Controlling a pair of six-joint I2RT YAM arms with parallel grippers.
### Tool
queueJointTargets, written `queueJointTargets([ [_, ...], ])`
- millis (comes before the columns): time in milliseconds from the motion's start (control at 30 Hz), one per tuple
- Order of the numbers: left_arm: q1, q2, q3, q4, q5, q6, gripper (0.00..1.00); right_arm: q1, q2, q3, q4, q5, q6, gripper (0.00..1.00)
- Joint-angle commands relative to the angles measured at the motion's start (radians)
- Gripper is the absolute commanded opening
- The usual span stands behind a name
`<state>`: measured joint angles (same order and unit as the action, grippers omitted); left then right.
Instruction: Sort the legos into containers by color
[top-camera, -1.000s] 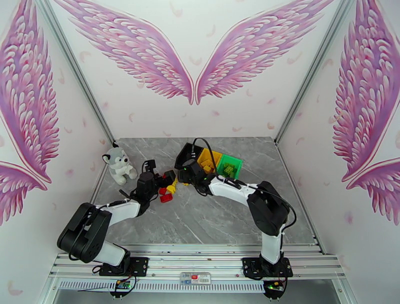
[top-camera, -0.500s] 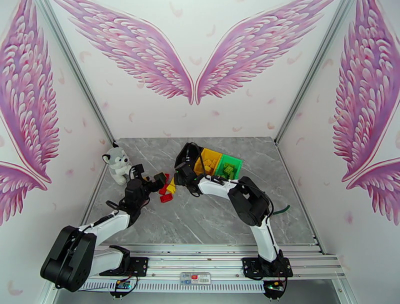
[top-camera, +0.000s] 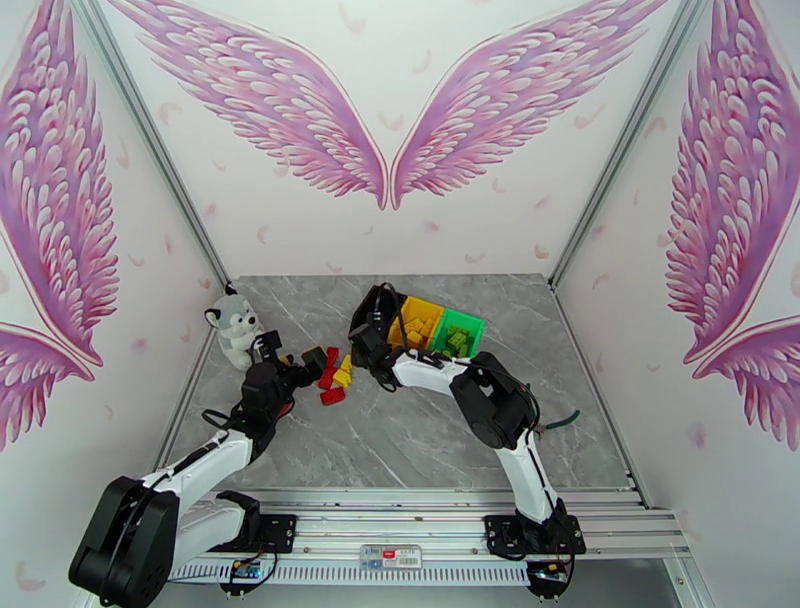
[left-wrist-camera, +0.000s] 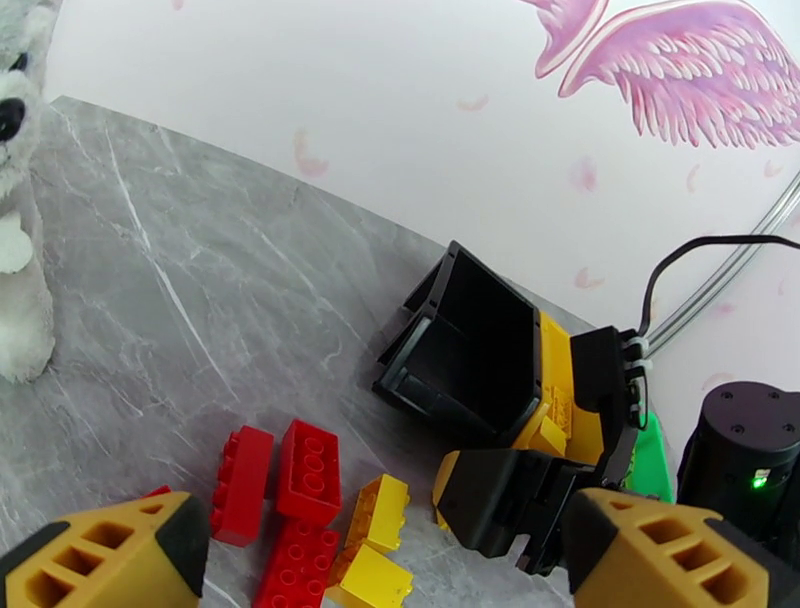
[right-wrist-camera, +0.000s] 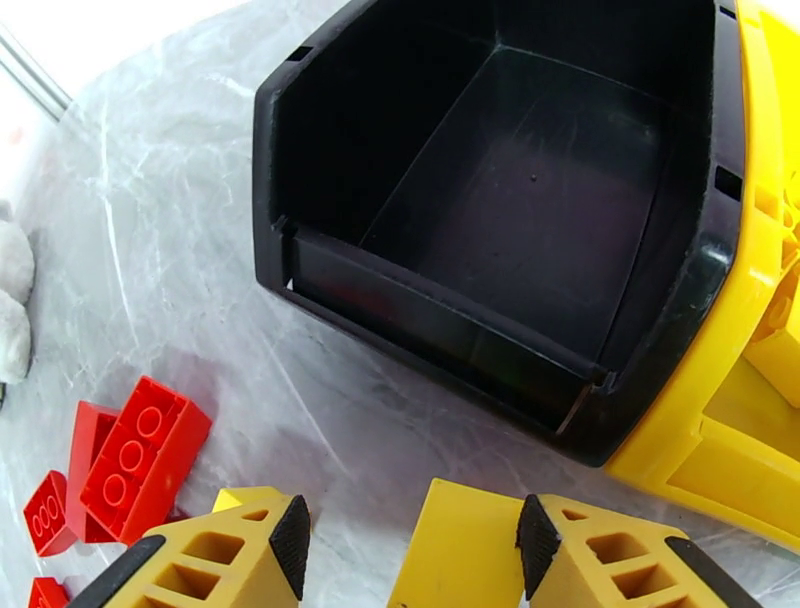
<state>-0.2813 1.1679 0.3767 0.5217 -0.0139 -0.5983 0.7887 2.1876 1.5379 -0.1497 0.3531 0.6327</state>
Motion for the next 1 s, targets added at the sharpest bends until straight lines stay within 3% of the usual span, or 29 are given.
queueJointTargets([
  [0,0.005,0.028,0.011,0.015,0.018,0.005,0.99,0.011,0.011,-0.021,-0.018,-0.008,0.015,0.61],
  [200,0.005,0.046,0.016,0.030,0.028,-0.001,0.99,0.039,-0.053,-0.046,-0.013,0.007,-0.013,0.62],
  [567,0.005,0.049,0.017,0.032,0.030,-0.001,0.99,0.051,-0.119,-0.122,0.013,0.030,-0.011,0.73],
  [967,0.005,0.068,0.025,0.040,0.043,-0.004,0.99,0.020,-0.034,-0.090,-0.004,0.006,0.010,0.69],
])
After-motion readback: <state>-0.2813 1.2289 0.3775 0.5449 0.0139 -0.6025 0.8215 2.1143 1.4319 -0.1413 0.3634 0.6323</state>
